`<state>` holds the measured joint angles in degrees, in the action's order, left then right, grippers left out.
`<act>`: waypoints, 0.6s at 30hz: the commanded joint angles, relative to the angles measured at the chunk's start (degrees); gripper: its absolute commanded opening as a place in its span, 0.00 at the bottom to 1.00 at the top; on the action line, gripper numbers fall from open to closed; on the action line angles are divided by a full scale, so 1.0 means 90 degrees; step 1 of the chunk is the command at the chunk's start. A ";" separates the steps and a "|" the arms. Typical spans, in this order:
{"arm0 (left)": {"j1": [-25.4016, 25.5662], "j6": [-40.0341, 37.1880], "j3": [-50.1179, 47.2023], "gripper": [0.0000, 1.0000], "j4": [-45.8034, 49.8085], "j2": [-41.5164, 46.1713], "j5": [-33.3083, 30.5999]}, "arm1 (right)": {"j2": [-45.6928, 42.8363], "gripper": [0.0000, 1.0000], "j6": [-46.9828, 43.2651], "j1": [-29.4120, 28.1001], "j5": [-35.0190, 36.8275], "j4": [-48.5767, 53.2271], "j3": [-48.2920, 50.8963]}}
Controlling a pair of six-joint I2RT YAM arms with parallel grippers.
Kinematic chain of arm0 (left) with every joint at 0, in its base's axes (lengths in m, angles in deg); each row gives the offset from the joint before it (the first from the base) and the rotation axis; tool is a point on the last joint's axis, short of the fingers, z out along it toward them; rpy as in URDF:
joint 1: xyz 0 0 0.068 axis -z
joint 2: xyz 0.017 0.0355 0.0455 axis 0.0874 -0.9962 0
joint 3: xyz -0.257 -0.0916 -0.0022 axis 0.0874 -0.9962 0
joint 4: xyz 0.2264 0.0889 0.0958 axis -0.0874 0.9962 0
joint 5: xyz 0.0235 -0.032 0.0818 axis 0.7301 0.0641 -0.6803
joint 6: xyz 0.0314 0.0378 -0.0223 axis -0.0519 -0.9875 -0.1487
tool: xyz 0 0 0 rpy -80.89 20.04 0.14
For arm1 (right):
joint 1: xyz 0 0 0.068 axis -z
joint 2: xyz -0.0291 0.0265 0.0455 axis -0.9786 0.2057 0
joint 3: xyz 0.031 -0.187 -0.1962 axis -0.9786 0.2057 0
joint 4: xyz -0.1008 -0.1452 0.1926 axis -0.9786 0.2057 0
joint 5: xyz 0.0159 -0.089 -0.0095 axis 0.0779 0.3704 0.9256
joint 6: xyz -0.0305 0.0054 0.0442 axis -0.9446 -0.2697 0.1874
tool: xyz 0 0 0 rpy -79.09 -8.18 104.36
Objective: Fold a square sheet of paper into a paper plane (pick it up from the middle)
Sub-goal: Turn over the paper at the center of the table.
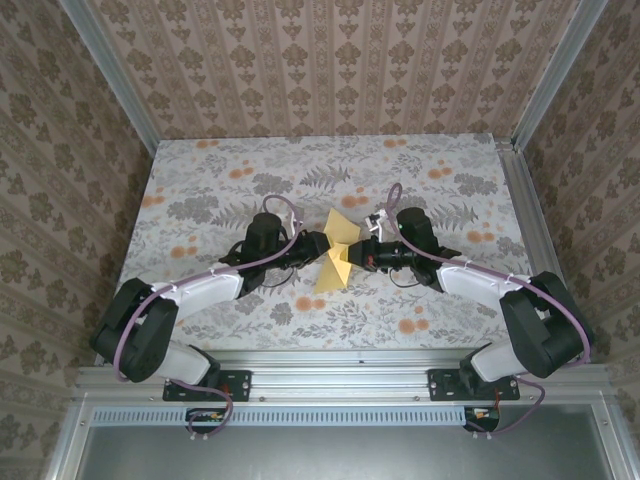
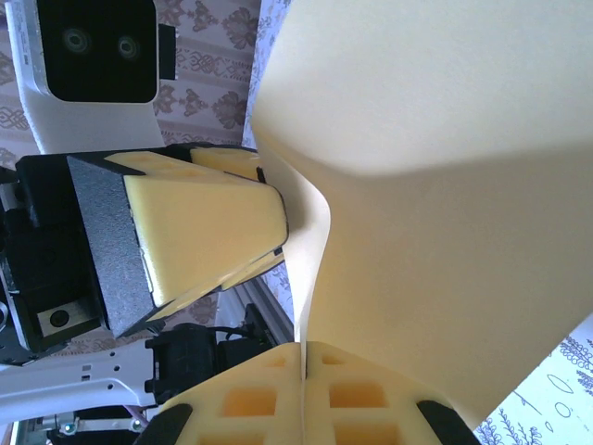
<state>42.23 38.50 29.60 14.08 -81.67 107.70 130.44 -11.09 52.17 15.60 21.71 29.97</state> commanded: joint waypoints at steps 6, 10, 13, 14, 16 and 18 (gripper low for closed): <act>0.0035 -0.0175 0.0150 0.09 0.0099 0.0041 0.0107 | -0.0141 0.04 0.0057 0.0080 -0.0134 -0.0193 0.0174; 0.0026 -0.0201 0.0189 0.08 0.0187 0.0053 0.0086 | -0.0183 0.08 0.0063 0.0108 -0.0118 -0.0178 0.0203; 0.0008 -0.0197 0.0180 0.07 0.0200 0.0039 0.0060 | -0.0259 0.15 0.0059 0.0152 -0.0109 -0.0158 0.0249; 0.0006 -0.0185 0.0171 0.07 0.0192 0.0040 0.0060 | -0.0263 0.19 0.0057 0.0186 -0.0106 -0.0134 0.0277; -0.0013 -0.0157 0.0170 0.06 0.0185 0.0037 0.0054 | -0.0480 0.28 0.0056 0.0266 -0.0063 -0.0091 0.0373; -0.0022 -0.0131 0.0179 0.06 0.0173 0.0037 0.0032 | -0.0592 0.37 0.0051 0.0333 0.0001 -0.0056 0.0523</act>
<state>42.16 38.23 29.64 15.81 -81.67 108.01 127.97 -10.91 54.34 15.71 21.67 33.16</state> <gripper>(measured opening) 0.064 0.341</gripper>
